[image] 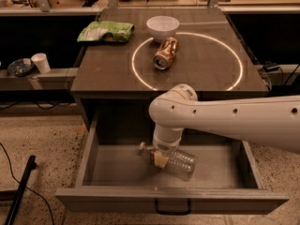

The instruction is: Pick water bottle from top drawer and place on counter

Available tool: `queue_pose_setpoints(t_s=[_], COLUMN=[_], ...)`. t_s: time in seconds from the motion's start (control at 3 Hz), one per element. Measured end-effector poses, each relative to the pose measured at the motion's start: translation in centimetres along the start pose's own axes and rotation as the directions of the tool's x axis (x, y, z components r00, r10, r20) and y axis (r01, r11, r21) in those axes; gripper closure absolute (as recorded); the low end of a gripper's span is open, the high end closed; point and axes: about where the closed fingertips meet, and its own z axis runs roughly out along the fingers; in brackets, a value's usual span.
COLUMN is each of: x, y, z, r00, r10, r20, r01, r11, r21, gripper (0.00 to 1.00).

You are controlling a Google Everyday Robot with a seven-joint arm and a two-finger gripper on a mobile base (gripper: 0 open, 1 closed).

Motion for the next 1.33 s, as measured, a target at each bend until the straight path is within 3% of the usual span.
queue_pose_setpoints(t_s=[0.33, 0.67, 1.0, 1.33], x=[-0.2, 0.6, 2.4, 2.7], y=[0.2, 1.3, 2.3, 2.6], z=[-2.6, -9.9, -17.5, -18.3], r00=[0.997, 0.98, 0.952, 0.937], r10=[-0.031, -0.072, -0.099, -0.162], r20=[0.064, 0.184, 0.291, 0.31], r01=[0.032, 0.067, 0.087, 0.148], r11=[0.9995, 0.9972, 0.9946, 0.9865], r21=[-0.001, 0.033, 0.056, 0.07], gripper=[0.82, 1.0, 1.0, 1.0])
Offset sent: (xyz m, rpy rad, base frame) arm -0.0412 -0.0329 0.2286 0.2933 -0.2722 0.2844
